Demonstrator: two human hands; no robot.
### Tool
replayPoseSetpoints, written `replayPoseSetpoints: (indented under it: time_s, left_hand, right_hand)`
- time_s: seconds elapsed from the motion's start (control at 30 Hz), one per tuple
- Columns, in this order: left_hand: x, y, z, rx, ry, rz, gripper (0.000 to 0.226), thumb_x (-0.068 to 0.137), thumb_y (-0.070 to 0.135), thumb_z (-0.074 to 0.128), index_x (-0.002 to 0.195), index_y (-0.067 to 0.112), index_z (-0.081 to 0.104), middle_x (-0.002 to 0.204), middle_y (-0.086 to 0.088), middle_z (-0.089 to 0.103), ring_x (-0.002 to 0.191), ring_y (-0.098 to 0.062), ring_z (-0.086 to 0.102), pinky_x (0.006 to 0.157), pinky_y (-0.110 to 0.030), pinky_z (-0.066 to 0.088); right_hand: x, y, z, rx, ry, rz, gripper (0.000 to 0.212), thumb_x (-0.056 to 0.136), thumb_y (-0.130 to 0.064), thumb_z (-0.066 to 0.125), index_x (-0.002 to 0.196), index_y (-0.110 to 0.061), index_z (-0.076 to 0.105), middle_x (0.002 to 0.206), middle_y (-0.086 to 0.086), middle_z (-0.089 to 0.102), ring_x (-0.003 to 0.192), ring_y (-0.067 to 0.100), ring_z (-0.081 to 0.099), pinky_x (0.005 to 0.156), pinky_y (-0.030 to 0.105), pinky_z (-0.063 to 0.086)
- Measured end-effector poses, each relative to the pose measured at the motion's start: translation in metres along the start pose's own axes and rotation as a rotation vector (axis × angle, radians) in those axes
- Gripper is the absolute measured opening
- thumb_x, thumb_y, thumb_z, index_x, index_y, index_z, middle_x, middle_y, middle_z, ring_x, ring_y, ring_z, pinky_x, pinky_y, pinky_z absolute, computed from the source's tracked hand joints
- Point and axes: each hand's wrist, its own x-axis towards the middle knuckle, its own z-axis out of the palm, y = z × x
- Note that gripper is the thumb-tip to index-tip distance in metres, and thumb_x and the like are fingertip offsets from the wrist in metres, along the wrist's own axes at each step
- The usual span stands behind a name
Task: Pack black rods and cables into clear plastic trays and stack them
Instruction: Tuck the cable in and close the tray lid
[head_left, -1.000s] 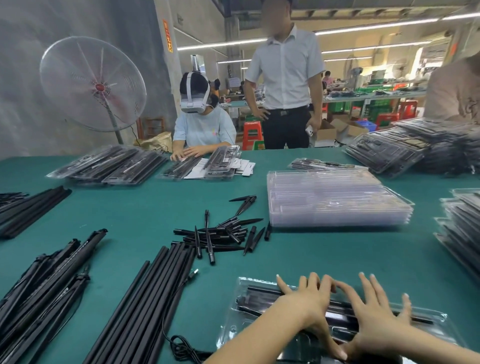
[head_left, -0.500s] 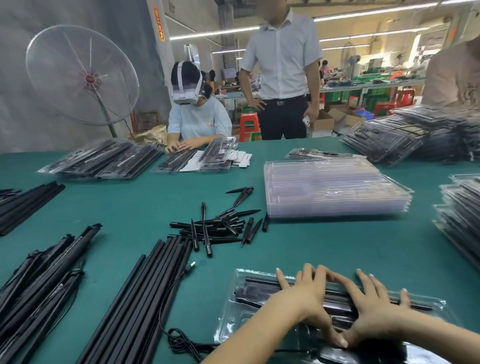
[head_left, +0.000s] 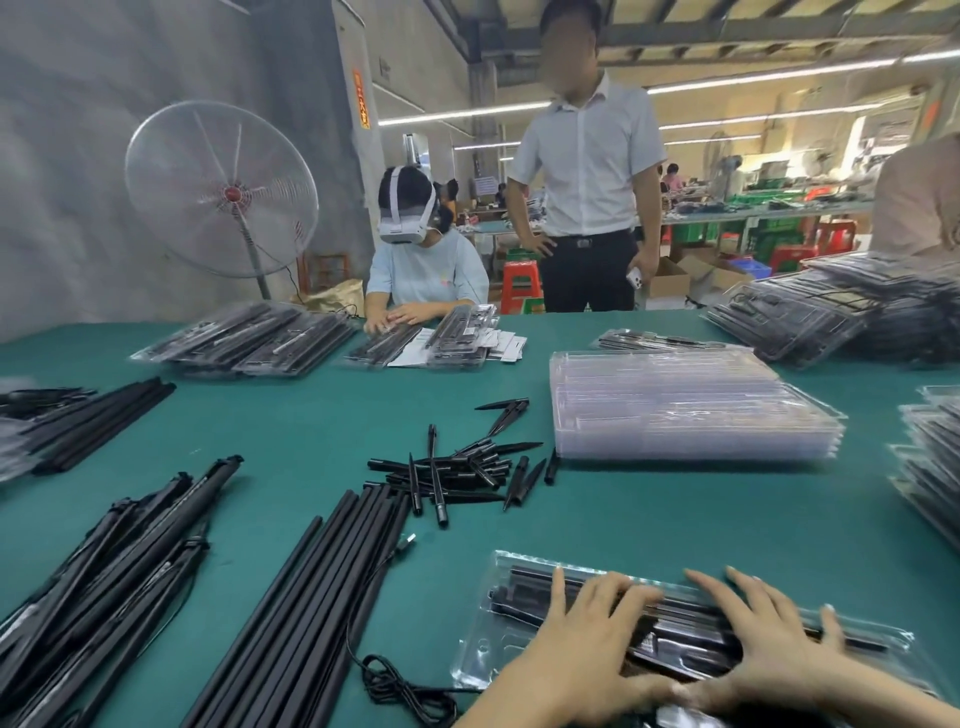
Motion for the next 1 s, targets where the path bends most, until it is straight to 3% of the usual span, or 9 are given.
replayPoseSetpoints:
  time_s: [0.13,0.27,0.33,0.43,0.5,0.57,0.7,0.9,1.0]
  left_hand:
    - [-0.004,-0.006,0.011,0.117,0.015,0.026,0.064,0.098,0.055,0.032,0.153,0.033,0.007,0.161,0.009,0.000,0.145,-0.002,-0.012,0.110,-0.044,-0.027]
    - [-0.007,-0.008,0.018,0.141,0.073,0.042,0.061,0.099,0.052,0.030,0.153,0.035,0.008,0.160,0.013,-0.001,0.144,-0.001,-0.013,0.112,-0.042,-0.026]
    - [-0.008,-0.011,0.020,0.162,0.092,0.053,0.060,0.099,0.051,0.030,0.152,0.035,0.007,0.160,0.014,-0.002,0.144,-0.001,-0.013,0.113,-0.040,-0.025]
    - [-0.006,-0.014,0.024,0.172,0.093,0.049,0.060,0.099,0.052,0.029,0.152,0.037,0.006,0.160,0.015,-0.002,0.144,-0.001,-0.013,0.114,-0.040,-0.023]
    - [-0.004,-0.016,0.024,0.142,0.069,0.047,0.060,0.098,0.053,0.030,0.152,0.038,0.008,0.160,0.016,0.001,0.144,0.001,-0.011,0.115,-0.039,-0.020]
    - [-0.002,-0.016,0.015,-0.042,0.049,0.036,0.056,0.098,0.049,0.038,0.150,0.035,0.020,0.159,0.015,0.012,0.144,0.002,0.001,0.118,-0.040,-0.014]
    - [-0.012,-0.023,-0.022,-0.715,0.227,-0.020,0.030,0.098,0.025,0.051,0.126,0.036,0.050,0.140,0.014,0.046,0.131,0.002,0.038,0.115,-0.032,0.027]
    - [-0.053,-0.077,-0.057,-0.631,0.513,-0.258,0.017,0.092,0.016,0.060,0.103,0.028,0.061,0.109,0.011,0.064,0.104,-0.005,0.059,0.090,-0.019,0.043]
    - [-0.068,-0.098,-0.058,-0.577,0.494,-0.469,0.018,0.088,0.018,0.066,0.103,0.021,0.058,0.097,0.005,0.061,0.089,-0.014,0.057,0.072,-0.017,0.041]
  right_hand:
    - [0.001,0.001,0.002,0.015,0.022,-0.019,0.121,0.045,-0.087,0.060,0.142,-0.056,-0.004,0.159,-0.005,-0.007,0.146,0.014,-0.008,0.113,0.059,-0.005]
    - [0.004,0.005,-0.008,0.028,-0.030,-0.049,0.114,0.052,-0.087,0.058,0.145,-0.053,0.002,0.160,-0.002,-0.004,0.147,0.018,-0.003,0.113,0.060,-0.003]
    - [0.004,0.007,-0.019,0.180,-0.067,-0.103,0.110,0.052,-0.082,0.059,0.146,-0.047,0.015,0.159,-0.002,0.009,0.146,0.019,0.010,0.116,0.057,0.002]
    - [-0.002,0.010,-0.030,0.482,-0.030,-0.166,0.092,0.060,-0.063,0.071,0.140,-0.034,0.038,0.148,0.000,0.040,0.136,0.014,0.036,0.116,0.039,0.023]
    - [-0.004,0.014,-0.030,0.434,0.063,-0.170,0.073,0.072,-0.055,0.072,0.136,-0.034,0.044,0.144,-0.004,0.044,0.133,0.013,0.039,0.114,0.038,0.027]
    - [-0.007,0.016,-0.028,0.253,0.131,-0.153,0.068,0.076,-0.061,0.066,0.136,-0.041,0.041,0.148,-0.008,0.038,0.137,0.014,0.032,0.114,0.047,0.023]
    - [-0.016,0.008,-0.024,0.107,0.089,-0.128,0.076,0.075,-0.069,0.060,0.141,-0.047,0.028,0.152,-0.008,0.027,0.141,0.014,0.021,0.114,0.056,0.016]
    - [-0.013,-0.021,-0.025,0.113,0.075,-0.123,0.094,0.073,-0.069,0.062,0.148,-0.043,0.012,0.155,0.000,0.017,0.144,0.020,0.009,0.113,0.060,0.013]
    - [-0.004,-0.062,-0.017,0.176,0.087,-0.178,0.101,0.070,-0.070,0.064,0.148,-0.042,0.005,0.156,0.003,0.013,0.145,0.020,0.004,0.113,0.062,0.008]
